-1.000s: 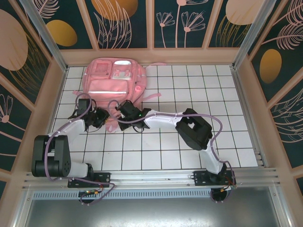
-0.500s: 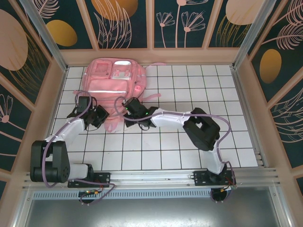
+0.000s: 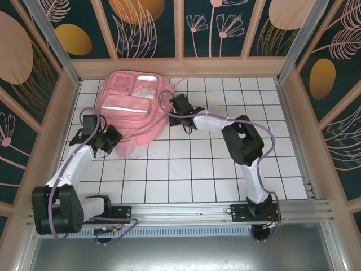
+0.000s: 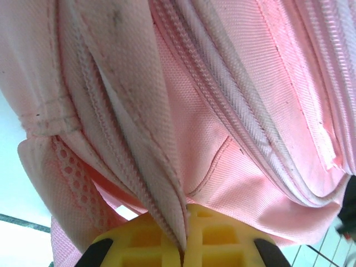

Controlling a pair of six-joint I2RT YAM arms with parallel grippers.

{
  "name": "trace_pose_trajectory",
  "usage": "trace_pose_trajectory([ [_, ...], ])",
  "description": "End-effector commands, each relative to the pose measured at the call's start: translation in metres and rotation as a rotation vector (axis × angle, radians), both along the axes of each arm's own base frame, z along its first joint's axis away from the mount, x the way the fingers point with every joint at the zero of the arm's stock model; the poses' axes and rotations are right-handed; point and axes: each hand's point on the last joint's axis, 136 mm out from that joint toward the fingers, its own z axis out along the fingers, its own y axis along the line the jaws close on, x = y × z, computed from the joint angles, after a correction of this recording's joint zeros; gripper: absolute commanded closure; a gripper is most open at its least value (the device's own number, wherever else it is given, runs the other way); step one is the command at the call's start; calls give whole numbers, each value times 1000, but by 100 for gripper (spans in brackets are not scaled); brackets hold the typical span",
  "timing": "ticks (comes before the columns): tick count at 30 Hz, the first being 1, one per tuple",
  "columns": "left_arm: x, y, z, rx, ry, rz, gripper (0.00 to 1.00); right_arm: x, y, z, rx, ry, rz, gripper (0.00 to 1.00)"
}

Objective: Pack the student bag
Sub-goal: Zip the student bag at the top-center of the table.

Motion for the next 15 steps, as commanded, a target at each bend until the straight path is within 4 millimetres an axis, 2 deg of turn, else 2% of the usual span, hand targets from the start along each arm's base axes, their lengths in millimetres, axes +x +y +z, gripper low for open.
trace_pose_trajectory([
  [1, -8, 10, 23, 60, -32, -24, 100, 55, -37, 4, -62, -60, -121, 100],
  [7, -16, 0, 52, 43, -74, -105, 100, 99, -40, -9, -49, -26, -176, 100],
  [9, -19, 0, 60, 58, -85, -121, 100, 103, -38, -14, -36, -2, -199, 100],
  [10, -19, 0, 63, 65, -90, -126, 100, 112, -52, -15, -23, 8, -235, 100],
  [14, -18, -13, 66, -15, -122, -145, 100, 109, -50, -5, 38, 10, -212, 100],
  [15, -15, -17, 66, -47, -136, -143, 100, 107, -49, -1, 46, 5, -204, 97],
])
